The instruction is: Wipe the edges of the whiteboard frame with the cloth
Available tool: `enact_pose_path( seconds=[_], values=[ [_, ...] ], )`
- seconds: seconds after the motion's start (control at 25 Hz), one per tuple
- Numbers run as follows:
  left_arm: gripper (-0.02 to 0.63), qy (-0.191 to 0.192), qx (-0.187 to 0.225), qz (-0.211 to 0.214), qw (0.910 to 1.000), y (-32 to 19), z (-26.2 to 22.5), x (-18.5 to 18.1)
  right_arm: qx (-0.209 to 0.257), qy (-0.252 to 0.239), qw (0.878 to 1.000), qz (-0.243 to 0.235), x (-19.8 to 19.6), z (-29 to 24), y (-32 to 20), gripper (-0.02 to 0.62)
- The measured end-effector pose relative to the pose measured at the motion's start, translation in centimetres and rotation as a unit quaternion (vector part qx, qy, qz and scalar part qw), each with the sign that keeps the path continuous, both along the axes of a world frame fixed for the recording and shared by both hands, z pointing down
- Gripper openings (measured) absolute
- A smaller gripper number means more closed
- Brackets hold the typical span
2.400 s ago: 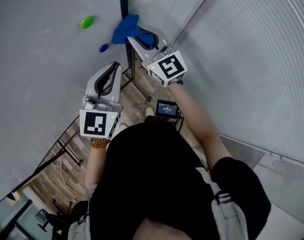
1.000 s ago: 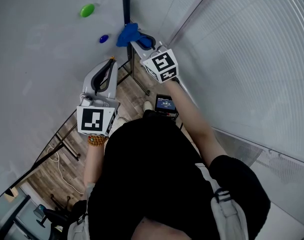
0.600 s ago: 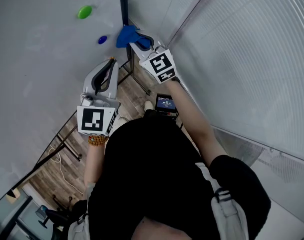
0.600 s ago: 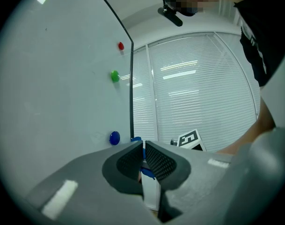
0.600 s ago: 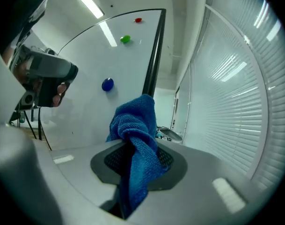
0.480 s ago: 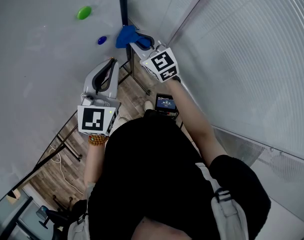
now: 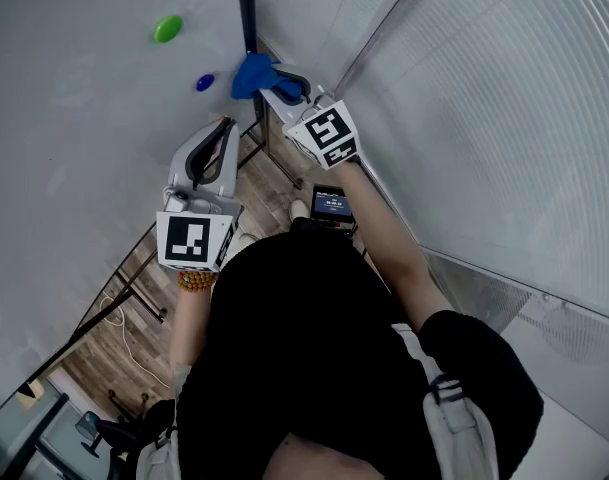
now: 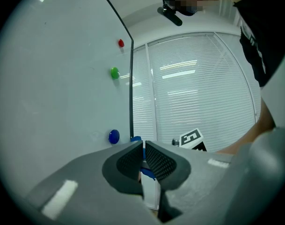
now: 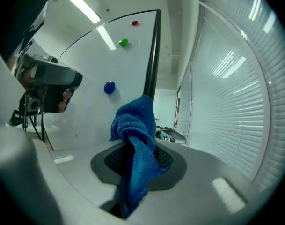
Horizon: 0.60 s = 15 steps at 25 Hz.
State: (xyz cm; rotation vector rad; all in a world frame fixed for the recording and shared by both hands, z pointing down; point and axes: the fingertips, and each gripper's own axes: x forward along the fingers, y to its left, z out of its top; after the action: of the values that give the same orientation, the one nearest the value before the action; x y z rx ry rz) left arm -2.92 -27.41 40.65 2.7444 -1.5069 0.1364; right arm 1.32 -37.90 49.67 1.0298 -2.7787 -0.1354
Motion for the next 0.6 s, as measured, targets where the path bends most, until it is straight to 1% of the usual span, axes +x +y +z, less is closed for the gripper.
enact_pose_path(
  seconds=[0.12,0.2,0.24,0.32,0.44,0.52,0.6],
  values=[
    [0.009,-0.001,-0.002,-0.003,1.0,-0.1,-0.1,-0.1,0.015,0.026,0.999,-0.018,-0.6,0.0,0.9,0.092],
    [0.011,0.0,0.003,0.0,1.0,-0.1,0.0,0.0,0.006,0.055,0.998,-0.032,-1.3,1.1,1.5,0.092],
    [0.009,0.001,0.005,0.002,1.0,-0.1,0.1,0.1,-0.005,0.056,0.998,-0.03,-1.5,1.8,1.5,0.092],
    [0.011,0.0,0.004,0.001,1.0,-0.1,0.0,0.0,-0.032,0.022,0.999,-0.018,-1.2,2.5,1.1,0.092],
    [0.011,-0.002,0.005,-0.002,1.0,-0.2,-0.2,-0.2,-0.067,-0.035,0.997,-0.01,-0.5,2.4,0.6,0.094],
    [0.011,-0.001,0.007,-0.002,1.0,-0.2,0.1,-0.4,-0.082,-0.051,0.995,-0.008,-0.1,2.4,0.3,0.094],
    [0.011,0.002,0.006,-0.004,1.0,-0.1,0.5,-0.6,-0.087,-0.053,0.995,-0.007,0.2,2.5,0.2,0.095]
  ],
)
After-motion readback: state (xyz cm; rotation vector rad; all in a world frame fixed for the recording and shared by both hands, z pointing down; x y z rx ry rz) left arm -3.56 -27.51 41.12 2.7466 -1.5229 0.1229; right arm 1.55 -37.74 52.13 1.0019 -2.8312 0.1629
